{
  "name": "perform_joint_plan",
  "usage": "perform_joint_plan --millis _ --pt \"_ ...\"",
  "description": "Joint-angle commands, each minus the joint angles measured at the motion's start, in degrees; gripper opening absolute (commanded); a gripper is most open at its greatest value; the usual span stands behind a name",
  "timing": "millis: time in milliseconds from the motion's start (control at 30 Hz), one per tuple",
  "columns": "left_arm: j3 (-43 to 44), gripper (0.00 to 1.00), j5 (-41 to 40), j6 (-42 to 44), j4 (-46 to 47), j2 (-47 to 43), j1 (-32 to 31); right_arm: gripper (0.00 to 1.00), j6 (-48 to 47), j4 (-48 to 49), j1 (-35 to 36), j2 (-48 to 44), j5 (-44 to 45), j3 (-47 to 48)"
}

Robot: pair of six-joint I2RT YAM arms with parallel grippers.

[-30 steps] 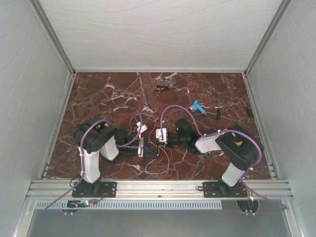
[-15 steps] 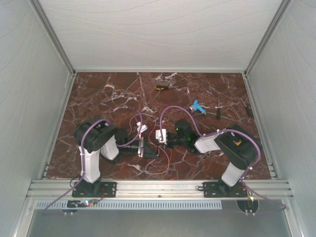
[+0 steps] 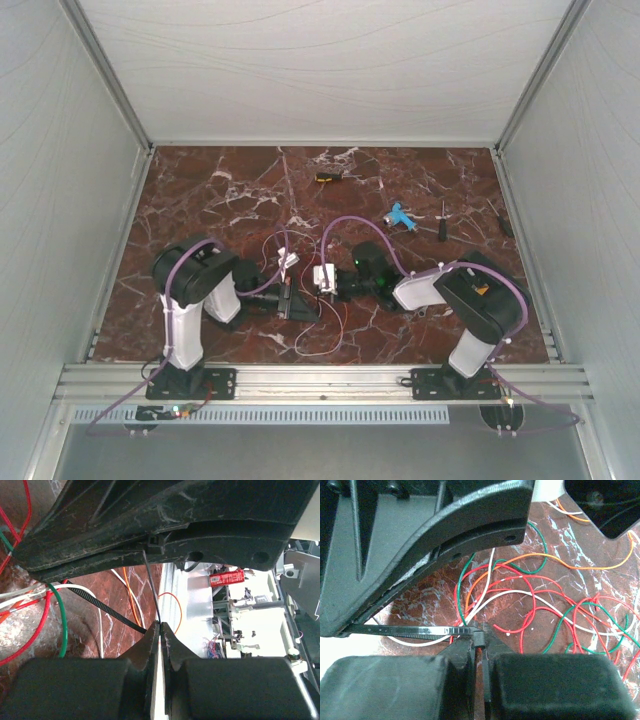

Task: Zip-tie the wires
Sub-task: Tie the cable at the center of the board.

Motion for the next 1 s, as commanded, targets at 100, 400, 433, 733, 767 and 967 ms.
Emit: perform_joint_plan --millis 100,400,433,733,767,967 --pt "0.29 0.0 6.97 -2.25 16.47 1.59 -0.91 0.0 -4.09 0.69 -0.16 0.39 3.2 2.31" --pt "-0.51 0.0 6.38 -2.14 16.47 -0.01 -1.57 0.0 -4.42 -0.63 -0.16 1.27 4.56 3.35" --pt "-0.39 0.0 6.41 -2.16 16.47 0.0 -1.63 0.0 -4.3 -0.43 -0.16 1.12 4.46 3.26" --pt "-1.45 0.0 5.88 -2.01 16.47 -0.39 -1.81 0.0 -3.36 -0.56 -0.56 1.28 4.56 3.6" --pt "-1.52 0.0 5.87 -2.0 16.47 -0.43 -1.84 0.0 -3.28 -0.71 -0.66 1.39 4.6 3.64" --pt "-2.08 0.0 5.34 -1.78 16.45 -0.03 -1.84 0.0 -1.45 -1.28 -1.99 1.55 3.2 4.38"
